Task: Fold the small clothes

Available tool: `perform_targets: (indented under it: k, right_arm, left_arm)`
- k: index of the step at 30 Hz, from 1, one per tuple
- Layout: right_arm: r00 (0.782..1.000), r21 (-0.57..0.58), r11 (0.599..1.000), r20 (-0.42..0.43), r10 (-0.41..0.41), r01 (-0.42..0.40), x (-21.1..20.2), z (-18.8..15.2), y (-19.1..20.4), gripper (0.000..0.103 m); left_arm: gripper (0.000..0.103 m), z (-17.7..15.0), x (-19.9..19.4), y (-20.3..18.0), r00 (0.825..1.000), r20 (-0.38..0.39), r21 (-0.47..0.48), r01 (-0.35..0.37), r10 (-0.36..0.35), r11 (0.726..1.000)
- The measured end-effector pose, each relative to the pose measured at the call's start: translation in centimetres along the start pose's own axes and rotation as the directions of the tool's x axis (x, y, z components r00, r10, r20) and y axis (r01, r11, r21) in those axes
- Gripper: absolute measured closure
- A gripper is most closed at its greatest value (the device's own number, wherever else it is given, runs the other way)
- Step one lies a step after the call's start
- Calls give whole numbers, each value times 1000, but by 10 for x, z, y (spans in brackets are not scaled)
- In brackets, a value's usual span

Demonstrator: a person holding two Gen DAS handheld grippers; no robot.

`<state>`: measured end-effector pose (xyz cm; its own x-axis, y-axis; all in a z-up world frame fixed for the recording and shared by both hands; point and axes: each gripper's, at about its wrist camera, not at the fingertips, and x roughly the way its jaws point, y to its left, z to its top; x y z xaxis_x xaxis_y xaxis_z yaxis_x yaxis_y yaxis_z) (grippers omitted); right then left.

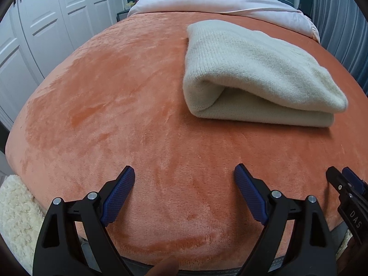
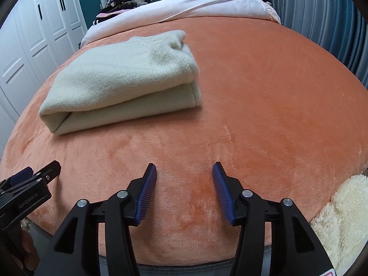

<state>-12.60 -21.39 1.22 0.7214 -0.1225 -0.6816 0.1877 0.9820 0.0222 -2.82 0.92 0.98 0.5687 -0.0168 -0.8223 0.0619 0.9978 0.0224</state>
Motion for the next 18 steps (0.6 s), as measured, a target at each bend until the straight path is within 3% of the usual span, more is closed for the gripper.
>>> perform_targets:
  k: [18]
  right_arm:
    - [999,-41,999,23,-31,32,6,-7,20,32]
  left_arm:
    - [9,1,10,-1,1000,29,19,-10,9,1000]
